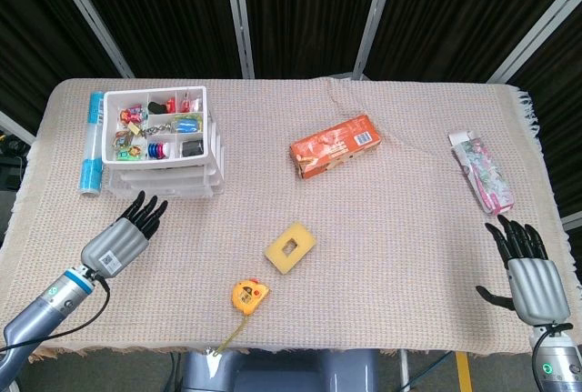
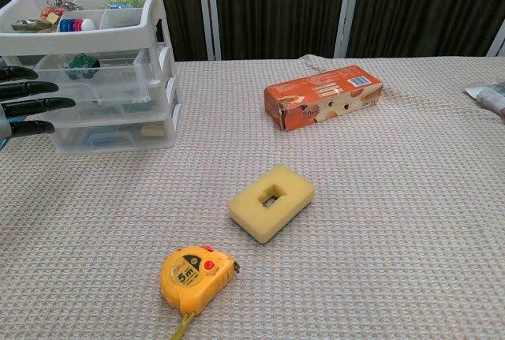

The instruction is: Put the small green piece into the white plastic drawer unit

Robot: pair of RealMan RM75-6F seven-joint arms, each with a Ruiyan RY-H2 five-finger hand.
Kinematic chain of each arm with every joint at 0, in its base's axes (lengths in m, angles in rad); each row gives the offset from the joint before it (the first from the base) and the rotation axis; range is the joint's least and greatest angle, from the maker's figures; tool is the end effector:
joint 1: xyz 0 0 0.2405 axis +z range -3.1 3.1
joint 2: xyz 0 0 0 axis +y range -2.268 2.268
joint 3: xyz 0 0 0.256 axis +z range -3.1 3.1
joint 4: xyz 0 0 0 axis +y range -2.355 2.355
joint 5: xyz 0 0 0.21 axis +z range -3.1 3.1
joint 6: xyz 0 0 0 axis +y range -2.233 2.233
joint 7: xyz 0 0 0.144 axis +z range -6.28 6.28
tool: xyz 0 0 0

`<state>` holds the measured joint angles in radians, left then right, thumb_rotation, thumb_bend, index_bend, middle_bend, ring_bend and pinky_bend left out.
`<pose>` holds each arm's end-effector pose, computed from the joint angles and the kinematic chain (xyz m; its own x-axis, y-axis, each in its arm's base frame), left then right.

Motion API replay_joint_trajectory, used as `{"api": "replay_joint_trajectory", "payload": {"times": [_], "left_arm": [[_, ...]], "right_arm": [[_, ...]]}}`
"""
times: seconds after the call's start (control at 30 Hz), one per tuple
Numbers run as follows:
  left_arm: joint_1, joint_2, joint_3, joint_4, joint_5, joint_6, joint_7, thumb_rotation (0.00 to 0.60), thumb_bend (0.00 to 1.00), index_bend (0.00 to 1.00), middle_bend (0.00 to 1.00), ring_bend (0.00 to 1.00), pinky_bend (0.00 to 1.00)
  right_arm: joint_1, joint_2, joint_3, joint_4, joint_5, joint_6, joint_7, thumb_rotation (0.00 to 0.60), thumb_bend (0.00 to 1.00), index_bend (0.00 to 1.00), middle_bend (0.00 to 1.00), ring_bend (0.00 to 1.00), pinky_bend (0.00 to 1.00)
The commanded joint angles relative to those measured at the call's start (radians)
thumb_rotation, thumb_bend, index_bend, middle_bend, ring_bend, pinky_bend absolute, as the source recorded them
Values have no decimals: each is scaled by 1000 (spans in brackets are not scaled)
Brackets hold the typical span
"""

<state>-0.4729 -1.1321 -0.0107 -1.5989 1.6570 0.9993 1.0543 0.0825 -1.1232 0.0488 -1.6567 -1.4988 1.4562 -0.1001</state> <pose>-0.2433 0.2634 0.0823 0.9592 -0.2812 0.0277 -0.1227 -0.5027 -0.8557 -0.3037 -0.1792 0.1496 0.4418 -0.0358 0.8964 -0.8971 -0.0132 0.4417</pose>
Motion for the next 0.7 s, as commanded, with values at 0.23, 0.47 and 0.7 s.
{"api": "replay_joint_trajectory", "payload": {"times": [0.23,0.47,0.7], "left_arm": [[-25,-69,-50,61,-122,-35,33,600,1000,200,0,0,85],[-50,-107,-84,84,-202,-45,57,600,1000,200,0,0,85],[-52,-117,-76,57,-254,-33,84,600,1000,200,0,0,82]], "right_arm": [[0,0,-1,0,-3,0,3,600,0,98,0,0,0],[1,0,0,0,-2,-1,3,600,0,98,0,0,0],[-1,3,0,1,1,-1,7,600,0,99,0,0,0]]}}
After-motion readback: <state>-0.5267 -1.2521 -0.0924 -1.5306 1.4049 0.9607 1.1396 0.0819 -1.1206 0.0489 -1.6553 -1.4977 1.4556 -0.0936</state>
